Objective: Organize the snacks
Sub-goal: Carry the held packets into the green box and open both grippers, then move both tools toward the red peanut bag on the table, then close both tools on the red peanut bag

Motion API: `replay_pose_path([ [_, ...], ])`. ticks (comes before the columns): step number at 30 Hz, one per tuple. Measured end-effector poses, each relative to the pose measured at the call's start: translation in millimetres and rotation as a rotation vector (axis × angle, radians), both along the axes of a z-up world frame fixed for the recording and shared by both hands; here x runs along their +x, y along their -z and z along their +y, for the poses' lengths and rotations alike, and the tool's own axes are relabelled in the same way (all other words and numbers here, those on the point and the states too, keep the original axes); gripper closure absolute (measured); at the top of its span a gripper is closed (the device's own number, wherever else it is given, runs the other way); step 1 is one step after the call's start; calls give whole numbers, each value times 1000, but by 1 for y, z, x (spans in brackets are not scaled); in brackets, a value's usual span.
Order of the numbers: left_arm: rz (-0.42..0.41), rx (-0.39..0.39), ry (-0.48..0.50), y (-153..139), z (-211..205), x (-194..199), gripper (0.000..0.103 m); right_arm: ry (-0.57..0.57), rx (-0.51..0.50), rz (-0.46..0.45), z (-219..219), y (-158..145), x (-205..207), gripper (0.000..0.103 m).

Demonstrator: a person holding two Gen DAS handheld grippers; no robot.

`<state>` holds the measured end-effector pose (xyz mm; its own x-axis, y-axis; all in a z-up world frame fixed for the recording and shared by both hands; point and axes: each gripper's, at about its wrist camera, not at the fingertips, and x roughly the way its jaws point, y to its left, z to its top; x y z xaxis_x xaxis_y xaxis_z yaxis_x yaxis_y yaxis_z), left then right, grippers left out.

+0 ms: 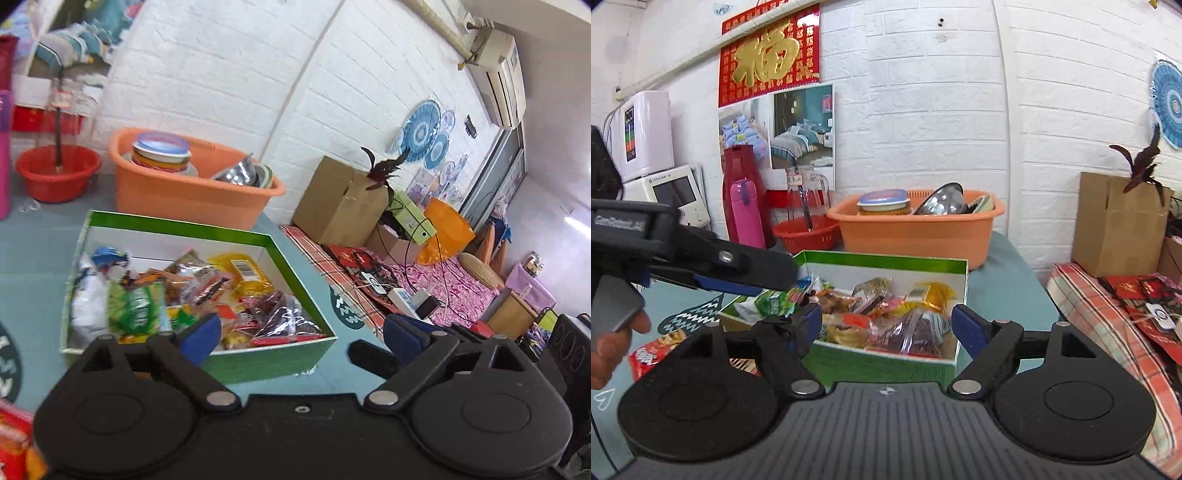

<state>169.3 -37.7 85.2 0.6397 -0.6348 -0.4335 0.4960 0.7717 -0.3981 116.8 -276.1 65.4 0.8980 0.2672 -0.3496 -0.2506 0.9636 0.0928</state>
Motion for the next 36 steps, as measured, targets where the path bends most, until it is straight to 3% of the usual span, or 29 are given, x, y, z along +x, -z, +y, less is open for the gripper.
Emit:
replay_pose_path([
  [4,-22,39,-58,-1,25,-22,0,-64,63,23,7,-12,-24,0],
  [8,28,52,-121,21,47,-22,0,-114,93,11,19,-12,-48,0],
  [12,92,118,-179,54,60,-8,0,-144,107,74,35,9,-58,0],
  [15,160,124,-175,77,63,3,0,-153,130,141,44,28,-59,0],
  [19,183,153,-190,96,58,17,0,-141,165,208,49,46,-59,0],
  [20,190,157,-193,99,57,20,2,-138,169,218,49,49,-59,0],
  [21,195,165,-197,101,55,22,18,-136,169,225,48,51,-60,0],
  [22,196,186,-184,103,52,22,36,-136,168,227,47,53,-61,0],
  [24,184,202,-117,103,44,16,37,-140,165,224,45,57,-64,0],
  [29,240,147,40,104,19,-12,35,-145,152,243,40,66,-63,0],
  [36,290,36,63,103,27,-33,28,-161,133,284,46,83,-63,0],
])
